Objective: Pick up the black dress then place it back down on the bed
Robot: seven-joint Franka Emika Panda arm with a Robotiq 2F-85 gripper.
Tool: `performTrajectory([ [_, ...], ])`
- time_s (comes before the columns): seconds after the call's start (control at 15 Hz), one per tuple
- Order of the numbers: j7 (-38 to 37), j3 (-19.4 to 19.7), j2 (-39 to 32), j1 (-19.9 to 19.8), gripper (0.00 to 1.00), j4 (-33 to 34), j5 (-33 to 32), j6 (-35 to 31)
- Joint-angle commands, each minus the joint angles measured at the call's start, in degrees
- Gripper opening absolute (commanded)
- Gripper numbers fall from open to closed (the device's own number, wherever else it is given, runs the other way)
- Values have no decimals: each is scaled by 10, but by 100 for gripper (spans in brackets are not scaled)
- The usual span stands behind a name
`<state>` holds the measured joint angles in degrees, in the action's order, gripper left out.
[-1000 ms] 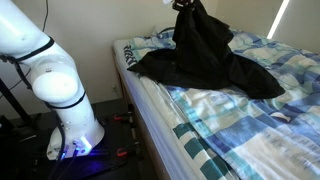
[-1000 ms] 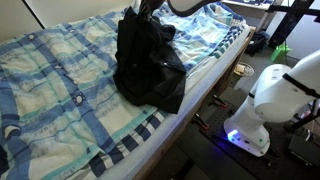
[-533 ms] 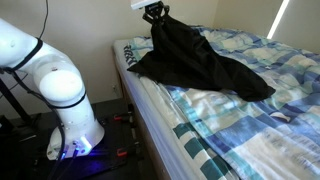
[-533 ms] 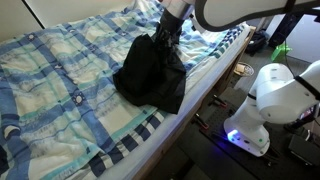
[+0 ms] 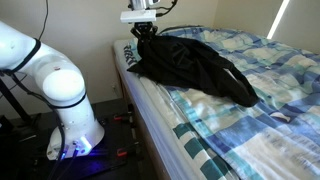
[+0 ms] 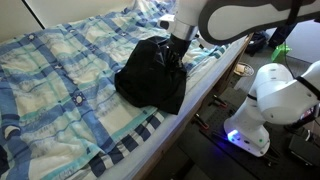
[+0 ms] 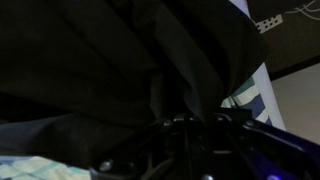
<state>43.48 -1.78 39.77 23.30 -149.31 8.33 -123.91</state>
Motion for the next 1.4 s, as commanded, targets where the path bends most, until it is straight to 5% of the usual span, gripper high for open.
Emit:
performTrajectory([
  [0.0, 1, 8, -1, 8, 39, -2, 23, 33],
  [0.53, -18, -8, 38, -1, 99, 40, 18, 61],
  [1.0, -27, -21, 85, -1, 100, 95, 11, 123],
  [1.33, -18, -9, 82, -6, 100, 120, 13, 107],
])
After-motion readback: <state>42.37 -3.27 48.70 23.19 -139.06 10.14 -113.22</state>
